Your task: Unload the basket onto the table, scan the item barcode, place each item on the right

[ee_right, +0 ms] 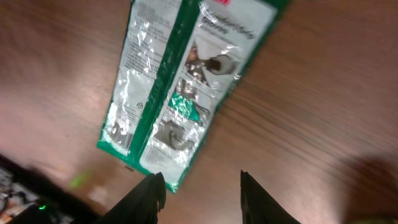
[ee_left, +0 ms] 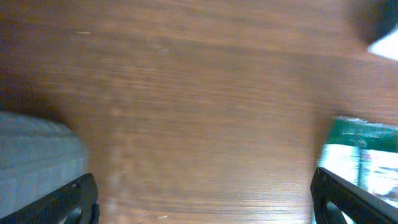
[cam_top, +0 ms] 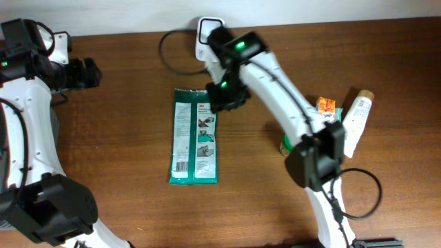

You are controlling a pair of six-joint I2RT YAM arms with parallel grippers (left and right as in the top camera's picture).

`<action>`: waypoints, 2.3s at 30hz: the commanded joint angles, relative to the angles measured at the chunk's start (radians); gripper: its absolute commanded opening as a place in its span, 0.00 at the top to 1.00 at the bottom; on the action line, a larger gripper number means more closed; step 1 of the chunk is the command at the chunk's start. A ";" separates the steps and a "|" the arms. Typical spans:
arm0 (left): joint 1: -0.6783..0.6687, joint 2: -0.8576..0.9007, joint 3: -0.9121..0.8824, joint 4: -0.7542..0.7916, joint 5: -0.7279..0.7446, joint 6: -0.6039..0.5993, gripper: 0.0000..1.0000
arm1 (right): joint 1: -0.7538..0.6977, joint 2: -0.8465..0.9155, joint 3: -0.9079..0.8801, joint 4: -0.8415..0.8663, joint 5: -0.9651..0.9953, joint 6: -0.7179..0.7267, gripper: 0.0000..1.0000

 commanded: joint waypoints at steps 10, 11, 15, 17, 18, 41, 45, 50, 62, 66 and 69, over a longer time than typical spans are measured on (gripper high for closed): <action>0.002 0.009 0.004 -0.046 0.269 -0.067 0.01 | -0.127 -0.012 -0.170 0.015 -0.072 -0.038 0.48; 0.003 0.009 0.004 -0.039 0.267 -0.068 0.01 | -0.123 -0.012 -0.202 0.035 -0.097 -0.038 0.48; -0.016 0.013 -0.005 -0.103 0.274 -0.116 0.55 | -0.121 -0.012 -0.316 0.098 -0.148 -0.037 0.48; -0.048 0.014 -0.031 -0.121 0.261 -0.113 0.82 | -0.116 -0.012 -0.344 0.128 -0.151 -0.034 0.48; -0.062 0.015 -0.045 -0.121 0.255 -0.113 0.93 | -0.115 -0.012 -0.353 0.140 -0.151 -0.031 0.48; -0.340 0.260 -0.291 0.022 0.387 0.080 1.00 | -0.087 -0.011 -0.356 0.203 -0.174 0.000 0.48; -0.340 0.274 -0.291 0.046 0.400 0.080 1.00 | -0.086 -0.010 -0.365 0.204 -0.236 -0.005 0.48; -0.340 0.326 -0.292 0.080 0.398 0.080 1.00 | -0.086 -0.010 -0.405 0.234 -0.244 -0.015 0.48; -0.340 0.374 -0.293 0.133 0.241 -0.066 1.00 | -0.109 -0.010 -0.605 0.432 -0.367 -0.026 0.53; -0.340 0.413 -0.293 0.135 0.242 -0.083 1.00 | -0.108 -0.010 -0.673 0.487 -0.375 0.002 0.53; -0.340 0.418 -0.293 0.135 0.242 -0.083 1.00 | -0.092 -0.010 -0.740 0.605 -0.417 0.077 0.53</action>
